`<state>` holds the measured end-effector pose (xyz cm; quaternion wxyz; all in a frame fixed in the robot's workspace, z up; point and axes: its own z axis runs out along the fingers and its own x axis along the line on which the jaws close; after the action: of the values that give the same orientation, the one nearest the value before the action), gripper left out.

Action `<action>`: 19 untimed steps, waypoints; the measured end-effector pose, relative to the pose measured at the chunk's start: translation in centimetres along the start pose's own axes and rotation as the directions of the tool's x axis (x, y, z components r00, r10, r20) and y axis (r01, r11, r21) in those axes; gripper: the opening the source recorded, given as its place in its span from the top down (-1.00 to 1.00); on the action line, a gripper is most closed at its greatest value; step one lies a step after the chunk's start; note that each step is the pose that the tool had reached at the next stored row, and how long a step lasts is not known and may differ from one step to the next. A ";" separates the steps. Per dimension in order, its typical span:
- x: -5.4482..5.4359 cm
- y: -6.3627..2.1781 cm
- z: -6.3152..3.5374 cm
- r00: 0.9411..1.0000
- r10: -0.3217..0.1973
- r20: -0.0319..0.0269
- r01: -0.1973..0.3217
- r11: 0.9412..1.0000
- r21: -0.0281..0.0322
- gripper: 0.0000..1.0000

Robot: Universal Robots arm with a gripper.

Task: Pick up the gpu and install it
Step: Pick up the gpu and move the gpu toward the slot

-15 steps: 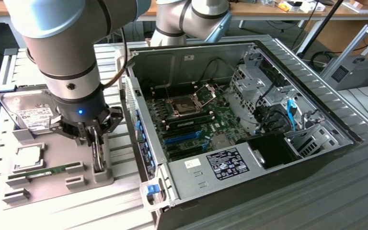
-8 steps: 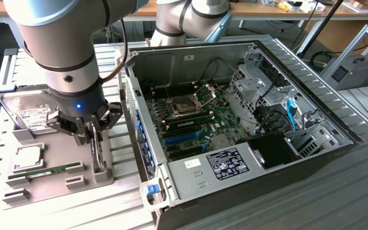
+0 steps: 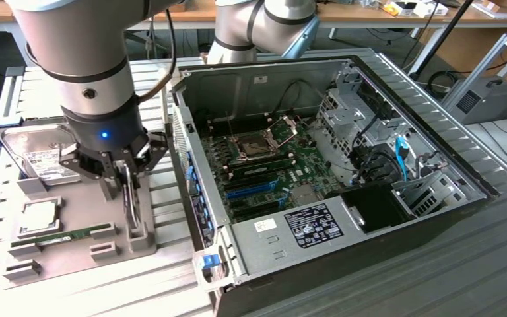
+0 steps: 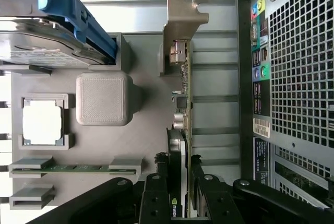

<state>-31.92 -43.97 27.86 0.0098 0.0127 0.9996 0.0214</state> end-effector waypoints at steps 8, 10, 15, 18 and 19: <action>-0.1 0.14 -3.33 1.000 0.000 0.000 0.000 1.000 0.001 0.47; -0.1 0.19 -4.42 1.000 0.000 0.000 0.000 1.000 0.001 0.47; -0.1 0.28 -6.45 1.000 0.000 0.000 0.000 1.000 0.002 0.47; -0.2 0.35 -8.10 1.000 0.000 0.000 0.000 1.000 0.003 0.47; -0.2 0.36 -8.35 1.000 0.000 0.000 0.000 1.000 0.003 0.47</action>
<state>-31.92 -43.97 36.22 0.0098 0.0126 0.9997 0.0198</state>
